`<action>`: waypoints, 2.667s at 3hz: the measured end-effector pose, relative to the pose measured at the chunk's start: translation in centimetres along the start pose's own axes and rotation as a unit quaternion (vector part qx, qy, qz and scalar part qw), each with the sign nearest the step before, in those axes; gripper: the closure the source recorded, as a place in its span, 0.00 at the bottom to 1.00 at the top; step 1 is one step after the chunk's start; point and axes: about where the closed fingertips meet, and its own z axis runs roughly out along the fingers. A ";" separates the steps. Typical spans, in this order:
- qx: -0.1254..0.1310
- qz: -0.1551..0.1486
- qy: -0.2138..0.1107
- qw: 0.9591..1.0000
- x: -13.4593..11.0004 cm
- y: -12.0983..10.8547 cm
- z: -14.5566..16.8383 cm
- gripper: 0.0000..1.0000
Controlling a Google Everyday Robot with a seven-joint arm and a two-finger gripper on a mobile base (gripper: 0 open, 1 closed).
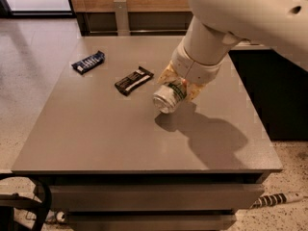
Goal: Place 7up can upright
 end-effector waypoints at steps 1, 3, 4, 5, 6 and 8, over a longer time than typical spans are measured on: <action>-0.055 -0.018 -0.046 0.997 -1.6 0.0 -1.6 1.00; -0.196 -0.098 -0.154 0.964 -4.8 -0.5 -5.0 1.00; -0.234 -0.139 -0.188 0.944 -5.6 -0.5 -6.1 1.00; -0.252 -0.187 -0.210 0.926 -6.1 -0.3 -7.0 1.00; -0.278 -0.231 -0.212 0.908 -6.6 0.3 -8.3 1.00; -0.319 -0.324 -0.178 0.873 -8.3 -0.7 -7.7 1.00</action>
Offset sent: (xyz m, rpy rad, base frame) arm 0.0228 -0.0387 0.0702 0.1566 -0.5269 0.1287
